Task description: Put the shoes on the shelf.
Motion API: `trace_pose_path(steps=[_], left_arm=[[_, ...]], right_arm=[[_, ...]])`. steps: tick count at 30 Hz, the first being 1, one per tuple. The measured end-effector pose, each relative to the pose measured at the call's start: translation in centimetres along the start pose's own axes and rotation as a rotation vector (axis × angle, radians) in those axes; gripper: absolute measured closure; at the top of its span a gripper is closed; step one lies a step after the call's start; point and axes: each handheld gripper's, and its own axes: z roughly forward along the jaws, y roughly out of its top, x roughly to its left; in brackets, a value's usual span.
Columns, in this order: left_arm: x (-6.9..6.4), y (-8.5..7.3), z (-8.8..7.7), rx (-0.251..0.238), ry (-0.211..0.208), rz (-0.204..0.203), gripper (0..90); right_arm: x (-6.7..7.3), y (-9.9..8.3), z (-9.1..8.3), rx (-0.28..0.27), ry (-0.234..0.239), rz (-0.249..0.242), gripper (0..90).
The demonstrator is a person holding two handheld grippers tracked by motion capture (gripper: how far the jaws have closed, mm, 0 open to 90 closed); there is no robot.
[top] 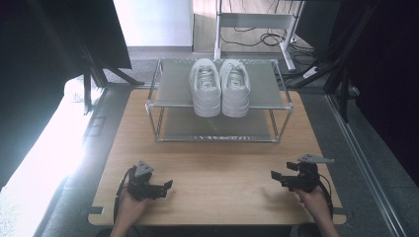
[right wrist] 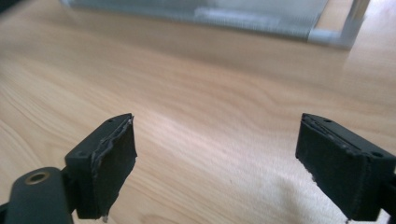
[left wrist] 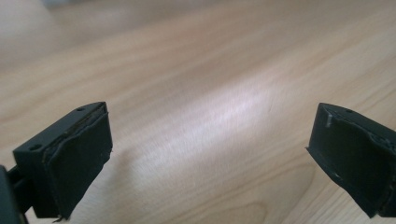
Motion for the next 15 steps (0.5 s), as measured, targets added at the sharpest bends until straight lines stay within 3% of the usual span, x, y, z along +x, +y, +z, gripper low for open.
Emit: trace_pose_path(steps=[4,7,10,15], left_arm=[[-0.5,-0.2,0.9,0.069,0.018,0.04,0.0],[-0.7,-0.2,1.0,0.072,0.03,0.054,0.0],[-0.7,-0.2,1.0,0.072,0.03,0.052,0.0],[-0.7,-0.2,1.0,0.072,0.033,0.05,0.0]], right_arm=[[0.6,-0.8,1.4,0.059,-0.029,-0.065,8.9],[1.1,-1.4,2.5,0.122,-0.046,-0.117,4.0],[1.6,-1.9,3.1,0.143,-0.089,-0.207,0.0],[1.6,-1.9,3.1,0.133,-0.089,-0.202,0.0]])
